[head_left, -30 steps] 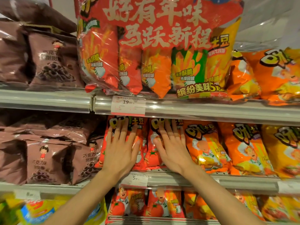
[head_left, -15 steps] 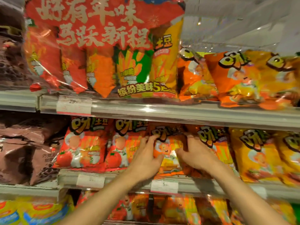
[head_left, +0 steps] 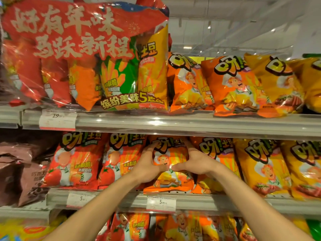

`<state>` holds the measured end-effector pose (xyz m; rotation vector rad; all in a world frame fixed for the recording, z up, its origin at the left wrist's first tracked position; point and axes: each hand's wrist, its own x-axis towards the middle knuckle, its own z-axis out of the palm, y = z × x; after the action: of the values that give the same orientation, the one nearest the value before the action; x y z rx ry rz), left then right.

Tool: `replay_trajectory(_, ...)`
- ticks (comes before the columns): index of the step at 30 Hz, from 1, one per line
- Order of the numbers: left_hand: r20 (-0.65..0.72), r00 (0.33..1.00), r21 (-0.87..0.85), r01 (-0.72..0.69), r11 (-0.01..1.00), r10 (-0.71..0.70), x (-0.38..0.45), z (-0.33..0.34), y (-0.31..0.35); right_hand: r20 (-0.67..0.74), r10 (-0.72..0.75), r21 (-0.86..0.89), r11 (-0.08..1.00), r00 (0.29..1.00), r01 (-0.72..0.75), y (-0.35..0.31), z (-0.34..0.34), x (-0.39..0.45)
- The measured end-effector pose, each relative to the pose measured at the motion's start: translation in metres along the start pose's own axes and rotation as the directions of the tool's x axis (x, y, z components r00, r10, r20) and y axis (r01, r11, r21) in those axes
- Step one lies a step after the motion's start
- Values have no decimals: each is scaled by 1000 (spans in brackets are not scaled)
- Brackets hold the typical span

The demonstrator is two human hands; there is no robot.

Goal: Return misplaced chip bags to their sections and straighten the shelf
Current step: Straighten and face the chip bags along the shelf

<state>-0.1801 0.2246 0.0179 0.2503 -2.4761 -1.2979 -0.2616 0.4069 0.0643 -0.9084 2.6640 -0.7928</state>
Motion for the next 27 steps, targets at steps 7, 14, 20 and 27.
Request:
replay_trajectory(7,57,995,-40,-76,996,78,3,-9,-7,-139,-103,72,991,985,114,8,8,-7)
replay_trajectory(14,12,987,41,-161,986,161,-3,-11,-5,-208,-92,54,993,974,105,14,18,-8)
replay_trajectory(20,-123,945,252,-265,931,303,-28,-31,-14,-222,-81,58,994,972,96,12,30,-2)
replay_trajectory(27,-202,851,772,-166,614,484,-26,-71,-59,-392,-268,-379,919,880,111,-11,63,-5)
